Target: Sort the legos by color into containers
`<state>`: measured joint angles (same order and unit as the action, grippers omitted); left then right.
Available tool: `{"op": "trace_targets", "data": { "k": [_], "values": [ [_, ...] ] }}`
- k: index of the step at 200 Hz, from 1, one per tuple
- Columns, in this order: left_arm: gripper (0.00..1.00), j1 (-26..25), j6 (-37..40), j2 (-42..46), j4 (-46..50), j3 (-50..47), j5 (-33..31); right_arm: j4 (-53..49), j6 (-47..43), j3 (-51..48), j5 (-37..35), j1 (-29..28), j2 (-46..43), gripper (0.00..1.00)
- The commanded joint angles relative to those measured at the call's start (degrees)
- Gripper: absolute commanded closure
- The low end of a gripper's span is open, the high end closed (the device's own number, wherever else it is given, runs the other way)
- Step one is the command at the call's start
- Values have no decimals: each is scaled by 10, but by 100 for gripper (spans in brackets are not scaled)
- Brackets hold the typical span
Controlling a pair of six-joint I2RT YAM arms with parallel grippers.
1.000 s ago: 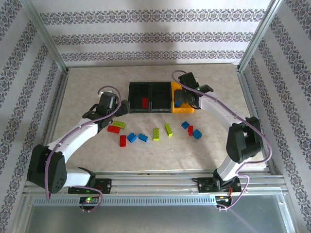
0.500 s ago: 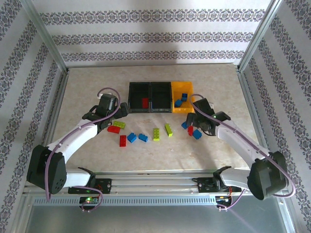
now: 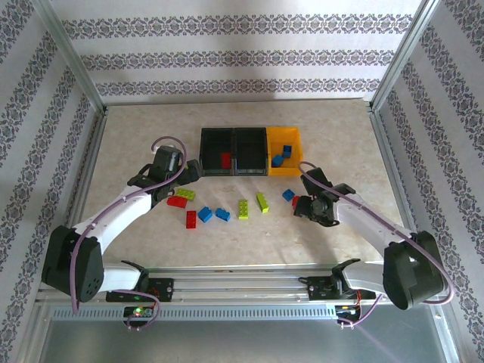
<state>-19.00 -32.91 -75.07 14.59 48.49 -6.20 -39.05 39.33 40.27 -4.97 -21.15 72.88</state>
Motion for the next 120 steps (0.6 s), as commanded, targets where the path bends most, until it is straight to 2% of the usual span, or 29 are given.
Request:
{"op": "trace_targets", "data": {
  "k": [1, 120],
  "values": [
    [0, 9, -7, 3, 11, -1, 0, 5, 9, 9, 3, 0, 17, 28],
    [0, 14, -11, -8, -2, -5, 7, 43, 9, 37, -30, 57, 58, 33]
  ]
}}
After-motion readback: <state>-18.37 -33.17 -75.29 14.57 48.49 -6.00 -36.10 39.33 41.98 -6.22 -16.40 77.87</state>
